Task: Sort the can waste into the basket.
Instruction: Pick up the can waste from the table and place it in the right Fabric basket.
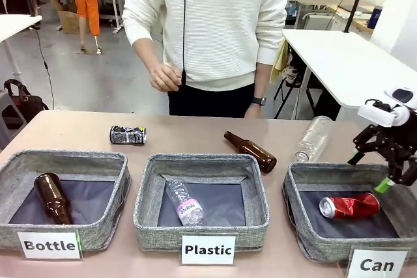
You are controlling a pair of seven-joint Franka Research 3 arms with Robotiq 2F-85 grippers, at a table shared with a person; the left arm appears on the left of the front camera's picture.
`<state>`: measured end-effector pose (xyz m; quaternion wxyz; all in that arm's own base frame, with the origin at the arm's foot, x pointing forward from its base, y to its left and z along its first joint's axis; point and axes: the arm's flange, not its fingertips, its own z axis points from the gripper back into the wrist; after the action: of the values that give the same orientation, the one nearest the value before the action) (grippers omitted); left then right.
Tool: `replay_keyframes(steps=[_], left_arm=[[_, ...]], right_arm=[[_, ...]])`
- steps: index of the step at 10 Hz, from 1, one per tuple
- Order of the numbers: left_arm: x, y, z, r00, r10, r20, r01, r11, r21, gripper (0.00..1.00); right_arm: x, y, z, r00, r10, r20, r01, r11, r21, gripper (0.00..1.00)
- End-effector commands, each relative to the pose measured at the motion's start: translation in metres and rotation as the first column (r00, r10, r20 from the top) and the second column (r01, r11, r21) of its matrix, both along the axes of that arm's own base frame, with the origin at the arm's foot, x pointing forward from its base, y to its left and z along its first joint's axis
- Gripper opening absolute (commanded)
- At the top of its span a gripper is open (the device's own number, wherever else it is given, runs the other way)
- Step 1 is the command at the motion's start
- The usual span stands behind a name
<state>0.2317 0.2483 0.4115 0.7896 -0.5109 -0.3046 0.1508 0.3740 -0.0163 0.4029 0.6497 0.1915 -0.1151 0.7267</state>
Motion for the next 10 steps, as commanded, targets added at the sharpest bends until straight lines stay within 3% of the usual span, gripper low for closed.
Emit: replay_keyframes(steps=[1, 2, 3, 4, 5, 6, 8, 9, 10], left_arm=[[0.001, -0.001, 0.001, 1.0, -0.003, 0.026, 0.003, 1.0, -0.003, 1.0], [0.001, -0.001, 0.001, 1.0, -0.003, 0.026, 0.003, 1.0, -0.003, 1.0], [0.001, -0.001, 0.001, 1.0, -0.003, 0.026, 0.003, 1.0, -0.003, 1.0], [0.001, -0.001, 0.001, 1.0, -0.003, 0.026, 0.003, 1.0, -0.003, 1.0], [0.001, -0.001, 0.001, 1.0, -0.003, 0.026, 0.003, 1.0, -0.003, 1.0], [0.001, -0.001, 0.001, 1.0, -0.003, 0.026, 0.003, 1.0, -0.003, 1.0], [0.001, -0.001, 0.001, 1.0, -0.003, 0.026, 0.003, 1.0, -0.003, 1.0], [0.001, -0.001, 0.001, 1.0, -0.003, 0.026, 0.003, 1.0, -0.003, 1.0], [0.001, -0.001, 0.001, 1.0, -0.003, 0.026, 0.003, 1.0, -0.003, 1.0]], right_arm=[[0.007, -0.006, 0.008, 1.0, 0.008, 0.002, -0.008, 0.996, 0.088, 1.0], [0.008, -0.009, 0.013, 1.0, -0.025, 0.001, 0.025, 0.991, 0.129, 1.0], [0.019, -0.009, 0.028, 0.931, -0.341, -0.13, 0.365, 0.875, 0.318, 1.0], [0.027, -0.014, 0.038, 0.792, -0.515, -0.328, 0.608, 0.707, 0.36, 1.0], [0.032, -0.018, 0.044, 0.696, -0.567, -0.441, 0.713, 0.62, 0.327, 1.0], [0.034, -0.019, 0.049, 0.669, -0.519, -0.533, 0.734, 0.576, 0.36, 1.0], [0.035, -0.002, 0.051, 0.581, -0.452, -0.677, 0.793, 0.502, 0.345, 1.0], [0.035, 0.006, 0.047, 0.539, -0.388, -0.748, 0.795, 0.527, 0.3, 1.0], [0.035, 0.009, 0.043, 0.452, -0.363, -0.814, 0.839, 0.483, 0.251, 1.0]])
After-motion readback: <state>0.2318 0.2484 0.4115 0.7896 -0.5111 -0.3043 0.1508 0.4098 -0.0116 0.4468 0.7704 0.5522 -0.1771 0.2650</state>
